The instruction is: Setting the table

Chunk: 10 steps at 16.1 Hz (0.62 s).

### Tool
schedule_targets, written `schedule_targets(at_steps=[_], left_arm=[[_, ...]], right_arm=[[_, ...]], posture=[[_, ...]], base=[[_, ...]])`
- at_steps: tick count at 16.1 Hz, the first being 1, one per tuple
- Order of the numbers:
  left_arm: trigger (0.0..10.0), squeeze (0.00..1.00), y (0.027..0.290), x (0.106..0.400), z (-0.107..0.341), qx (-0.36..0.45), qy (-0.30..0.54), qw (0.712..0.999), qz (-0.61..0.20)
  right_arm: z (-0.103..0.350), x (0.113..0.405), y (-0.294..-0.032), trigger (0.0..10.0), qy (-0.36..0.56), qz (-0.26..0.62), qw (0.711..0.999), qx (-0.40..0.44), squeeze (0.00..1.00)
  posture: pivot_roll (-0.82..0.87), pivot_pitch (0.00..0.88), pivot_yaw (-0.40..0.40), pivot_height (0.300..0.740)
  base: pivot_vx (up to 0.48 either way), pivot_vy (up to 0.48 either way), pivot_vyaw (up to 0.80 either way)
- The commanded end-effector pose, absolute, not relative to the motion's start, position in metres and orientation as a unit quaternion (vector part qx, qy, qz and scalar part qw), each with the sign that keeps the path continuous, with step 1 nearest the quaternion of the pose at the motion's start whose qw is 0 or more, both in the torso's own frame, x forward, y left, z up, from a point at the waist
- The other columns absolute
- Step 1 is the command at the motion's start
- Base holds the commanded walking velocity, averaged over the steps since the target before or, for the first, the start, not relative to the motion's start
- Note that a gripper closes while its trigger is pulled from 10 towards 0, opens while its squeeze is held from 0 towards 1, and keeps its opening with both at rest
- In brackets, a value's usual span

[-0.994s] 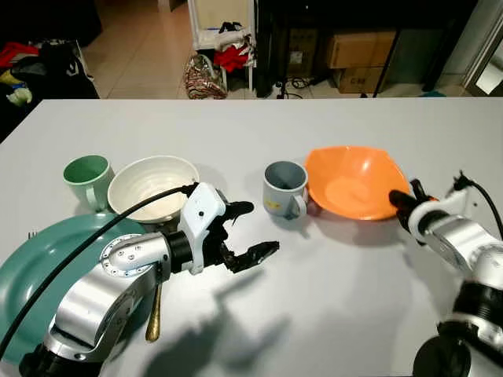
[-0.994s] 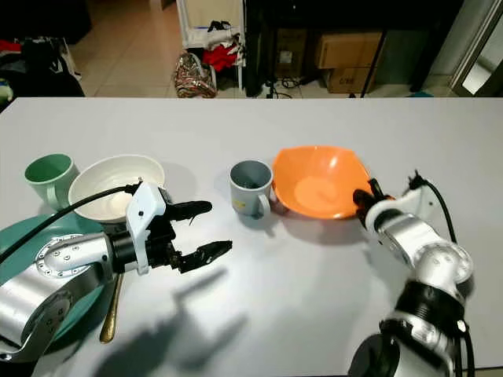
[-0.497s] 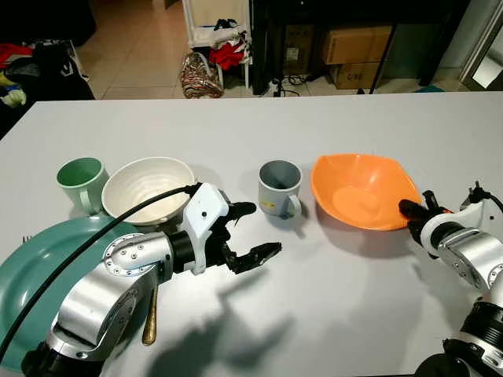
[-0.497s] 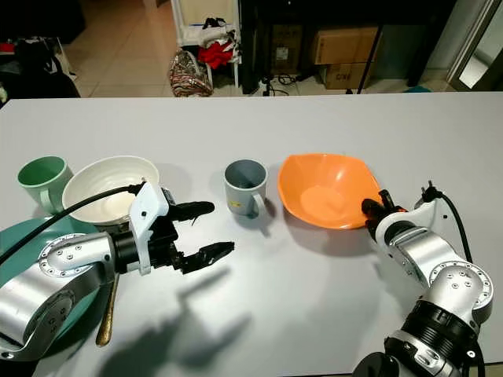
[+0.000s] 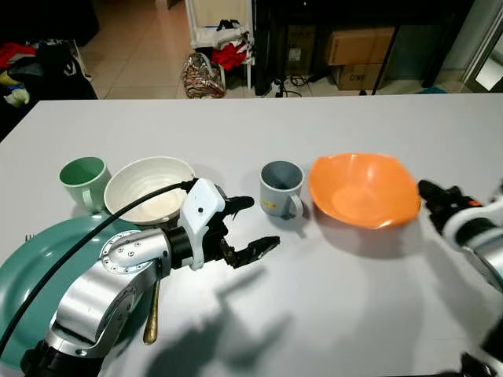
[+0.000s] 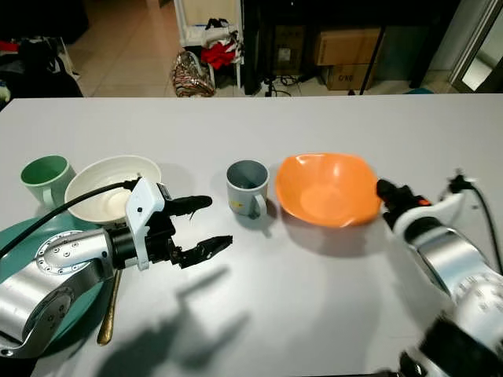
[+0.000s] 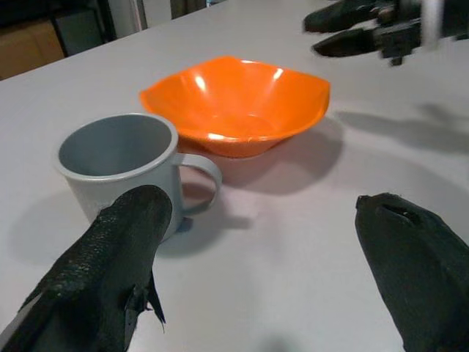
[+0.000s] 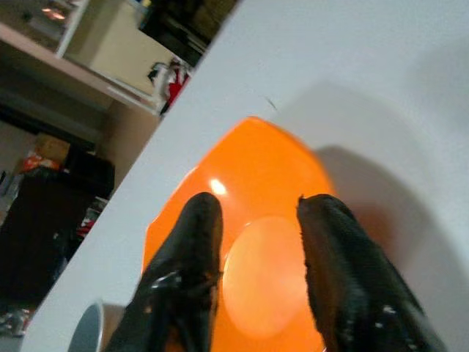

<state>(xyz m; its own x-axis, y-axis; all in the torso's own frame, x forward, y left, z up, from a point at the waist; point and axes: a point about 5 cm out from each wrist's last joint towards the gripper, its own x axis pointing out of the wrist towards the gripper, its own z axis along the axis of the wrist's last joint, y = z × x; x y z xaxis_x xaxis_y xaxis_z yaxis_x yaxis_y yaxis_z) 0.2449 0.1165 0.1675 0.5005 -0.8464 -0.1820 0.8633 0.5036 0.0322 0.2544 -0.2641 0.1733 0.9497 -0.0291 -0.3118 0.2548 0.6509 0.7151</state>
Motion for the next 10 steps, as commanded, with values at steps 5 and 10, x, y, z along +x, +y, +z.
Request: schedule_targets(at_steps=[5, 10], left_arm=[[10.0, 0.00, 0.124, 0.247, 0.177, 0.059, 0.056, 0.872, -0.482], [10.0, 0.00, 0.146, 0.252, 0.184, 0.025, 0.017, 0.953, -0.302]], right_arm=[[0.183, 0.225, -0.237, 10.0, 0.139, -0.042, 0.925, 0.352, 1.00], [0.199, 0.201, -0.190, 10.0, 0.073, 0.029, 0.988, 0.136, 1.00]], posture=[[-0.02, 0.000, 0.055, 0.740], [-0.02, 0.000, 0.062, 0.740]], base=[[0.000, 0.000, 0.00], [0.000, 0.000, 0.00]])
